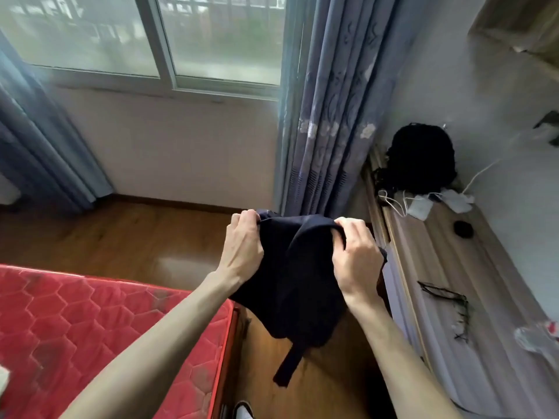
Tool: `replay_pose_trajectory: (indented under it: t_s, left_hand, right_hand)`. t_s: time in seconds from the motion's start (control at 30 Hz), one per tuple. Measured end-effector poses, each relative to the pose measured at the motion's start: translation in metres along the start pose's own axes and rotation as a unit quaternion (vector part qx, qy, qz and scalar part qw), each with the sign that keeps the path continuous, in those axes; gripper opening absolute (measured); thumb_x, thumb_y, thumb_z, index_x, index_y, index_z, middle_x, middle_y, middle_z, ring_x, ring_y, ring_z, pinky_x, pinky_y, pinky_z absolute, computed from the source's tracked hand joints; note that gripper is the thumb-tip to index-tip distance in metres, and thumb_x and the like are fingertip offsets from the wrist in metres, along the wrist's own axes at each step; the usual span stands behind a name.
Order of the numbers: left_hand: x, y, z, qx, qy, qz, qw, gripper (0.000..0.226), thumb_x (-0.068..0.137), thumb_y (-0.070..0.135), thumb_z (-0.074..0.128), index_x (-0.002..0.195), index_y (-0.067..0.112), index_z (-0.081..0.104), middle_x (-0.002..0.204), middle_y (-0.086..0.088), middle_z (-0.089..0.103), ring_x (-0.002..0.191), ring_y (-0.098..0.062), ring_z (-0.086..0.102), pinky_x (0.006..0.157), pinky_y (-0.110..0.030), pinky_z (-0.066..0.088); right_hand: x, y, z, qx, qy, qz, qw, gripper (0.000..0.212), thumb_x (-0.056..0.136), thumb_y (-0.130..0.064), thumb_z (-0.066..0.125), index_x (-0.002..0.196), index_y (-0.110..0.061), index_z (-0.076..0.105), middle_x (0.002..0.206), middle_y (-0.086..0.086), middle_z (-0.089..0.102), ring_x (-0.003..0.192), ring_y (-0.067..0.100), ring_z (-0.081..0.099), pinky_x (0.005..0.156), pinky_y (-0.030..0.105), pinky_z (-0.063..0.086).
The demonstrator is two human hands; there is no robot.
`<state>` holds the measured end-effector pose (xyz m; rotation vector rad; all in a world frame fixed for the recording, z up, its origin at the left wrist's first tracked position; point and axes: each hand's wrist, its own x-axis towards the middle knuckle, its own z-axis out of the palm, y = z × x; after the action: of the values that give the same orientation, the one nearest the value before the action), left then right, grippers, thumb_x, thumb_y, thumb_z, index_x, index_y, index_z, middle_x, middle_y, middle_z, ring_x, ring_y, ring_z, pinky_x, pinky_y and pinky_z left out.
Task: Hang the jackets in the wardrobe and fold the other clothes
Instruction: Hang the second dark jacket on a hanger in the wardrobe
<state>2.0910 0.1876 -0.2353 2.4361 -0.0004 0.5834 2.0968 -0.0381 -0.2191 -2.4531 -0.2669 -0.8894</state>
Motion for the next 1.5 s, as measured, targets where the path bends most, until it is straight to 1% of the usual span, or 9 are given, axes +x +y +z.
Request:
replay_pose_trajectory:
  t_s: [0.13, 0.3, 0.5, 0.8, 0.97, 1.2, 1.3, 1.37, 1.5]
  left_hand:
    - [-0.018, 0.014, -0.053, -0.034, 0.089, -0.035, 0.995, 0.016, 0.097, 0.001, 0.042, 0.106, 0.01, 0.051, 0.099, 0.0, 0.05, 0.096, -0.023, 0.046, 0.084, -0.037, 0.043]
    - [-0.061, 0.036, -0.115, -0.036, 0.245, -0.073, 0.966, 0.007, 0.104, -0.002, 0.043, 0.107, 0.003, 0.048, 0.103, -0.006, 0.045, 0.089, -0.002, 0.042, 0.082, -0.009, 0.034]
    - [-0.125, 0.035, -0.185, 0.0, 0.308, -0.083, 0.948, 0.01, 0.106, 0.011, 0.036, 0.111, 0.016, 0.044, 0.102, -0.01, 0.052, 0.09, -0.023, 0.051, 0.08, -0.033, 0.042]
    - [-0.254, 0.032, -0.291, 0.093, 0.374, -0.137, 0.913, 0.013, 0.107, 0.022, 0.035, 0.096, 0.018, 0.041, 0.067, 0.007, 0.046, 0.055, -0.006, 0.047, 0.05, -0.028, 0.031]
    - [-0.333, 0.027, -0.348, 0.159, 0.366, -0.164, 0.902, 0.035, 0.107, 0.038, 0.037, 0.076, 0.023, 0.036, 0.053, 0.012, 0.036, 0.042, -0.009, 0.04, 0.052, -0.025, 0.021]
    - [-0.431, 0.034, -0.396, 0.187, 0.386, -0.205, 0.88, 0.045, 0.107, 0.034, 0.045, 0.065, 0.024, 0.035, 0.048, 0.012, 0.032, 0.039, -0.012, 0.035, 0.048, -0.019, 0.024]
    - [-0.463, 0.042, -0.415, 0.18, 0.422, -0.238, 0.856, 0.051, 0.103, 0.036, 0.062, 0.061, 0.009, 0.05, 0.046, -0.007, 0.046, 0.045, -0.027, 0.045, 0.044, -0.036, 0.033]
    - [-0.48, 0.046, -0.426, 0.199, 0.445, -0.259, 0.834, 0.057, 0.096, 0.042, 0.071, 0.07, -0.008, 0.062, 0.059, -0.024, 0.062, 0.058, -0.035, 0.057, 0.057, -0.048, 0.045]
    - [-0.505, 0.051, -0.452, 0.169, 0.479, -0.267, 0.819, 0.05, 0.1, 0.042, 0.064, 0.075, 0.0, 0.072, 0.058, -0.01, 0.067, 0.05, -0.032, 0.059, 0.05, -0.05, 0.045]
  right_hand:
    - [0.022, -0.04, -0.024, 0.077, 0.041, -0.061, 0.994, 0.017, 0.102, -0.018, 0.063, 0.117, -0.013, 0.07, 0.113, 0.002, 0.068, 0.1, 0.021, 0.065, 0.089, 0.037, 0.054]
    - [0.035, -0.102, -0.056, 0.176, 0.075, -0.133, 0.972, 0.017, 0.103, -0.015, 0.062, 0.116, -0.01, 0.071, 0.113, 0.005, 0.069, 0.103, 0.022, 0.064, 0.093, 0.038, 0.054]
    - [0.023, -0.18, -0.076, 0.278, 0.066, -0.188, 0.94, 0.015, 0.101, -0.012, 0.064, 0.113, -0.009, 0.073, 0.109, 0.005, 0.069, 0.1, 0.024, 0.064, 0.092, 0.042, 0.054]
    - [-0.047, -0.301, -0.105, 0.4, -0.011, -0.246, 0.883, 0.013, 0.098, -0.008, 0.066, 0.108, -0.008, 0.074, 0.104, 0.003, 0.069, 0.098, 0.023, 0.066, 0.091, 0.042, 0.054]
    - [-0.108, -0.359, -0.122, 0.452, -0.051, -0.255, 0.853, 0.013, 0.096, -0.004, 0.067, 0.105, -0.007, 0.075, 0.103, 0.003, 0.07, 0.096, 0.022, 0.068, 0.088, 0.038, 0.055]
    - [-0.186, -0.418, -0.136, 0.512, -0.137, -0.234, 0.815, 0.014, 0.094, -0.001, 0.069, 0.103, -0.008, 0.077, 0.101, 0.001, 0.07, 0.094, 0.008, 0.065, 0.09, 0.022, 0.052]
    - [-0.21, -0.449, -0.135, 0.545, -0.177, -0.244, 0.783, 0.013, 0.092, -0.001, 0.071, 0.102, -0.007, 0.077, 0.1, 0.001, 0.072, 0.092, 0.005, 0.065, 0.09, 0.016, 0.049]
    - [-0.223, -0.468, -0.133, 0.562, -0.203, -0.253, 0.761, 0.013, 0.092, -0.002, 0.072, 0.102, -0.008, 0.078, 0.1, 0.001, 0.072, 0.093, 0.007, 0.066, 0.091, 0.015, 0.047]
    - [-0.246, -0.502, -0.127, 0.579, -0.266, -0.28, 0.718, 0.014, 0.092, -0.008, 0.074, 0.104, -0.012, 0.078, 0.1, -0.003, 0.073, 0.093, 0.006, 0.068, 0.089, 0.016, 0.049]
